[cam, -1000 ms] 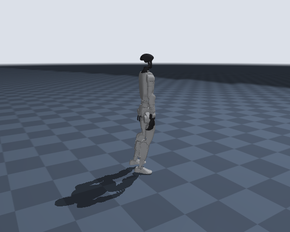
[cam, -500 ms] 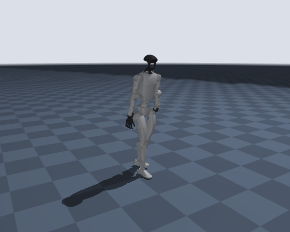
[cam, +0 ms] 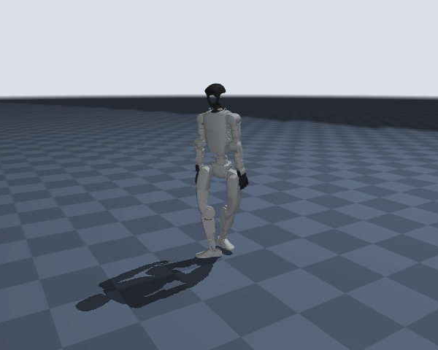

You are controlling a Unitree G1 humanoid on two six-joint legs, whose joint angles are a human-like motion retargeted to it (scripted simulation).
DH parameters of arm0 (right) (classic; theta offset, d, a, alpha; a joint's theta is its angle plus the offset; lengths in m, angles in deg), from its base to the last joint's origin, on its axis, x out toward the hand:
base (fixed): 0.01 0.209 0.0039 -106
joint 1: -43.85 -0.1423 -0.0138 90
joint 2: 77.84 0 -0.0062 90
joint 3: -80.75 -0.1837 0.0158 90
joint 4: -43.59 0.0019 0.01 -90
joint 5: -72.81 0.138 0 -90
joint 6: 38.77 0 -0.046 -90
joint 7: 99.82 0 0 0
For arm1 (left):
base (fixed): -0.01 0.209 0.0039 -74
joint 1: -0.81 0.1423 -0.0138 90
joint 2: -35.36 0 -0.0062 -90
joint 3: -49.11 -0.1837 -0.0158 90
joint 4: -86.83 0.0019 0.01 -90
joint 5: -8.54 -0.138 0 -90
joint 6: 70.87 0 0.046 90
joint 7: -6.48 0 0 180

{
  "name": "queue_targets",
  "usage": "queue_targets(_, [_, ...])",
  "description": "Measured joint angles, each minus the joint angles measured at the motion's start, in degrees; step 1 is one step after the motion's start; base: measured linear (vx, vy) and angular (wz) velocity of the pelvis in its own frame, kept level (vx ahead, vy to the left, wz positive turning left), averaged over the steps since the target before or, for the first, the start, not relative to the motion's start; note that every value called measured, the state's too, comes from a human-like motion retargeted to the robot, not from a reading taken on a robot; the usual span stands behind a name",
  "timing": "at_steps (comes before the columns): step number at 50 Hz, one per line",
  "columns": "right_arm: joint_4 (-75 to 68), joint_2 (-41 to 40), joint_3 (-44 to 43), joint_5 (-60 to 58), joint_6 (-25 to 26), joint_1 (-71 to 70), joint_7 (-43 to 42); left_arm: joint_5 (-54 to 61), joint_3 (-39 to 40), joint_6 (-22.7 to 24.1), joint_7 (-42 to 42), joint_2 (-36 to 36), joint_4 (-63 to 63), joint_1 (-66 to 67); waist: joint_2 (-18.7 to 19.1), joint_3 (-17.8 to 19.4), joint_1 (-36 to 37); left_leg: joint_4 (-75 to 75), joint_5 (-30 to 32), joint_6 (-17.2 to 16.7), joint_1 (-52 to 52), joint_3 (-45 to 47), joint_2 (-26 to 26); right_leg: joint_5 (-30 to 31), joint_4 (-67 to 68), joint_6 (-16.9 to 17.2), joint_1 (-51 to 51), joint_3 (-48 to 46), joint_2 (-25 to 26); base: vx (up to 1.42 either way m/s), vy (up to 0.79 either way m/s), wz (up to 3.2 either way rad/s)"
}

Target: In place motions

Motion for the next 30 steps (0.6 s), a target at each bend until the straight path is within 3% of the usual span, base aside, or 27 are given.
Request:
queue_targets(3, [-2.5,-0.7,0.0,-1.0,1.0,0.7,0.1,1.3,0.3,0.3,-0.3,0.5,-0.6,0.3,-2.5,-0.9,-1.6,7.2,7.3,4.4,0.4,-4.5,0.6,-0.8,-1.7,-0.8,0.5,4.9,-0.8,0.48,-0.19,-0.97])
queue_targets(6, [-3.7,-1.8,0.8,-1.4,1.1,1.3,0.2,2.2,1.0,1.0,0.7,-0.3,-1.4,-0.2,-8.6,-0.4,-1.7,24.5,16.3,13.7,-3.3,-15.3,3.3,-1.4,-1.4,0.3,2.2,9.9,-5.4,0.46,-0.19,-1.18])
queue_targets(8, [-3.8,-2.2,1.4,-2.7,1.1,2.3,0.7,2.1,0.8,0.8,1.0,-0.7,-2.2,0.0,-11.1,-0.7,0.4,35.3,21.1,17.5,-8.3,-24.8,4.7,-1.3,-1.0,0.4,2.5,13.5,-6.6,0.51,-0.12,-1.72])
queue_targets(12, [-1.8,-2.2,3.5,-8.3,2.2,1.6,1.2,5.3,1.5,1.0,-0.4,-0.3,-3.2,-0.6,-13.4,0.8,4.2,42.5,25.1,15.9,-16.2,-41.9,0.5,0.3,-2.6,-0.8,3.4,20.0,-5.6,0.31,-0.05,-1.93])
queue_targets(16, [2.8,-1.7,6.7,-12.8,1.6,-0.9,1.5,7.7,2.9,1.8,0.4,0.3,-3.9,-2.1,-14.1,3.9,6.0,41.3,26.3,19.7,-18.9,-45.5,2.0,1.8,-3.4,-0.8,4.3,25.3,-4.8,0.13,0.09,-1.87])
queue_targets(19, [7.2,-1.4,9.3,-15.2,0.5,-2.3,3.1,7.3,2.8,2.3,0.3,0.2,-4.9,-2.1,-14.0,4.4,5.9,36.1,25.3,20.6,-20.9,-48.6,2.3,2.9,-3.8,-0.6,4.0,29.1,-4.1,0.22,0.17,-1.75])
queue_targets(23, [11.9,-1.5,10.1,-15.5,-0.6,-3.4,4.4,6.0,1.9,2.2,-1.0,-0.2,-4.4,-2.7,-12.8,4.9,6.0,24.6,23.2,16.7,-21.9,-56.2,0.0,4.0,-4.3,-0.4,3.6,33.6,-2.2,0.12,0.19,-1.48])
queue_targets(28, [13.0,-1.9,9.4,-13.1,-1.4,-3.5,4.5,5.2,1.0,1.8,-0.8,-0.1,-3.5,-3.5,-9.6,5.4,6.6,6.0,25.3,9.8,-19.3,-64.2,-0.6,5.1,-5.8,-0.1,4.9,38.5,2.1,0.12,0.21,-1.28])
queue_targets(30, [12.0,-1.8,9.2,-12.9,-1.3,-2.8,4.5,5.1,1.1,2.0,-1.1,0.4,-3.5,-2.9,-8.9,5.2,6.7,1.3,28.5,11.1,-17.2,-63.3,-1.3,5.7,-6.6,0.2,6.0,40.9,3.1,0.21,0.20,-1.14])
